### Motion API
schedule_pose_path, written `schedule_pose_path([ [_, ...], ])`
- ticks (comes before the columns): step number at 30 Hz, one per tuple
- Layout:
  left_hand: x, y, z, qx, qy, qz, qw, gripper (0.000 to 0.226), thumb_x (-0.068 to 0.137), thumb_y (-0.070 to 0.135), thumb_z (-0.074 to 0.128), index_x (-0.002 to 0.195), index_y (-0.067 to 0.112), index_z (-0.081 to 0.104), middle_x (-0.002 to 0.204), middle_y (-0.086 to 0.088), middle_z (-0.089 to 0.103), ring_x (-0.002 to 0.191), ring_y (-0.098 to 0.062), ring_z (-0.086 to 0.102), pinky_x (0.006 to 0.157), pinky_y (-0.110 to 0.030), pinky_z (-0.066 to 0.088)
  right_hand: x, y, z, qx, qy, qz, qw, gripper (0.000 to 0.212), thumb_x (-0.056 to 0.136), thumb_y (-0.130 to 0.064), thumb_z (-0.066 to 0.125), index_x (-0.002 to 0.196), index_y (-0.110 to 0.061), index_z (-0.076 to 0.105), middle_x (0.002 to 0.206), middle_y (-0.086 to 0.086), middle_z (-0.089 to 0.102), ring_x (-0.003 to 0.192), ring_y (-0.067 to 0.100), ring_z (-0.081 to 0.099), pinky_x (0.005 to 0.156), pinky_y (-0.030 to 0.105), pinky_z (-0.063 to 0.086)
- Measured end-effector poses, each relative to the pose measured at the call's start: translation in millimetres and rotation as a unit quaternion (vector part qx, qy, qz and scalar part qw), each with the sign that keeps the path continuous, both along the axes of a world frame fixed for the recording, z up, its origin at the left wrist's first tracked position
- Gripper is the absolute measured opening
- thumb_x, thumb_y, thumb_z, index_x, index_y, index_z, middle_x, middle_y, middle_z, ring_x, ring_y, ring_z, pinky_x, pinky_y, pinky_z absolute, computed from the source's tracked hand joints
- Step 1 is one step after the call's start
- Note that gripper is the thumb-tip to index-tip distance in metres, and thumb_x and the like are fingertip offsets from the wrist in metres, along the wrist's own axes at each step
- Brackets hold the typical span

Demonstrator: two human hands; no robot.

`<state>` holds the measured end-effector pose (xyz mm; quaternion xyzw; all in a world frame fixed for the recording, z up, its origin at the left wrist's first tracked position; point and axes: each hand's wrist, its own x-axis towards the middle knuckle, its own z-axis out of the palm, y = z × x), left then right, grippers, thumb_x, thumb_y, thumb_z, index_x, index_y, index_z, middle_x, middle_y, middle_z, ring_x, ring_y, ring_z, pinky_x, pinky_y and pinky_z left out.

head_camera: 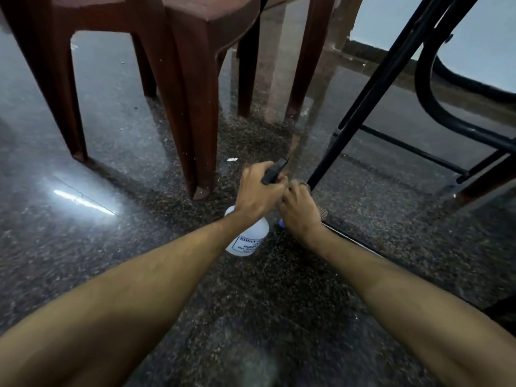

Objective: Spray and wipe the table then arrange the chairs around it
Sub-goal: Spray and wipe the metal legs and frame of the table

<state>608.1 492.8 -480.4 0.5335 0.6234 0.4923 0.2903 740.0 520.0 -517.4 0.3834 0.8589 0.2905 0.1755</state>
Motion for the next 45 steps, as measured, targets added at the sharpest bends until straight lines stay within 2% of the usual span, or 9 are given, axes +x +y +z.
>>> schedule_pose_path([
  [3,-2.8,-5.2,-1.4,-0.015,0.014,-0.002,1.000,0.034,0.092,0.023,0.067,0.066,0.014,0.047,0.057,-0.004,0.043,0.056,-0.024,0.039,0.059,-0.049,0.044,10.1,-12.1,-22.2,-0.059,-0.035,0.056,0.996,0.037,0.101,-0.028,0.042,0.129,-0.013,0.062,0.133,0.014,0.047,0.122,0.037,0.039,0.096,0.046,0.037],
  [7,-9.5,-7.6,-5.6,-0.021,0.013,-0.004,1.000,0.034,0.092,0.023,0.066,0.068,0.009,0.045,0.057,-0.003,0.039,0.056,-0.024,0.034,0.057,-0.039,0.035,60.2,-10.3,-20.4,-0.072,0.143,0.107,0.981,0.033,0.096,-0.020,0.055,0.126,-0.010,0.062,0.122,0.017,0.052,0.106,0.040,0.049,0.077,0.046,0.042],
  [12,-11.4,-6.5,-13.4,-0.039,0.019,-0.012,0.999,0.034,0.091,0.023,0.067,0.068,0.008,0.046,0.058,-0.006,0.041,0.059,-0.025,0.035,0.060,-0.037,0.034,104.3,-11.5,-19.2,-0.057,0.251,-0.035,0.966,0.067,0.080,-0.009,0.074,0.142,-0.015,0.050,0.135,0.015,0.045,0.116,0.037,0.043,0.091,0.044,0.047],
  [15,-7.7,-8.1,-18.8,-0.050,0.027,-0.008,0.998,0.037,0.092,0.021,0.067,0.064,0.016,0.043,0.058,-0.005,0.040,0.060,-0.027,0.034,0.059,-0.038,0.032,100.4,-9.1,-14.9,-0.065,0.263,0.023,0.962,0.064,0.071,-0.002,0.076,0.133,-0.010,0.059,0.130,0.018,0.049,0.115,0.039,0.045,0.087,0.046,0.050],
  [24,-1.4,-11.0,-29.6,-0.054,0.051,0.001,0.997,0.038,0.093,0.021,0.070,0.063,0.023,0.046,0.057,0.000,0.045,0.060,-0.027,0.043,0.062,-0.037,0.037,44.8,-8.5,-38.7,-0.021,0.054,0.094,0.994,0.032,0.089,-0.027,0.059,0.115,-0.014,0.071,0.133,0.018,0.050,0.115,0.037,0.041,0.077,0.043,0.041],
  [27,-3.5,-12.2,-34.2,-0.059,0.037,-0.008,0.998,0.034,0.094,0.020,0.070,0.066,0.022,0.049,0.061,-0.004,0.046,0.060,-0.026,0.043,0.060,-0.037,0.036,80.0,-16.9,-36.4,-0.045,0.199,0.053,0.977,0.039,0.089,-0.019,0.053,0.126,-0.014,0.064,0.125,0.012,0.051,0.107,0.034,0.045,0.078,0.042,0.041],
  [31,7.7,-13.7,-33.3,-0.060,0.036,-0.031,0.997,0.037,0.094,0.018,0.068,0.064,0.023,0.047,0.059,-0.003,0.042,0.058,-0.024,0.037,0.059,-0.036,0.032,92.6,-2.5,-31.6,-0.085,0.452,-0.146,0.876,0.059,0.072,0.003,0.052,0.123,-0.023,0.067,0.111,0.007,0.057,0.098,0.027,0.042,0.083,0.038,0.040],
  [38,36.7,-17.6,-39.8,-0.075,0.007,-0.071,0.995,0.025,0.093,0.017,0.068,0.074,0.003,0.058,0.052,0.004,0.046,0.051,-0.017,0.041,0.057,-0.031,0.034,129.0,-19.0,-29.5,-0.103,0.385,-0.131,0.908,0.064,0.072,-0.005,0.047,0.128,-0.030,0.065,0.110,0.003,0.055,0.098,0.028,0.043,0.085,0.043,0.045],
  [45,77.0,-24.3,-47.4,-0.077,0.032,-0.114,0.990,0.021,0.095,0.017,0.070,0.078,0.008,0.063,0.064,-0.018,0.058,0.058,-0.027,0.051,0.058,-0.034,0.040,154.3,-63.0,-36.1,-0.098,0.381,-0.121,0.911,0.050,0.075,-0.003,0.058,0.119,-0.026,0.071,0.123,0.006,0.055,0.104,0.032,0.045,0.085,0.043,0.045],
])
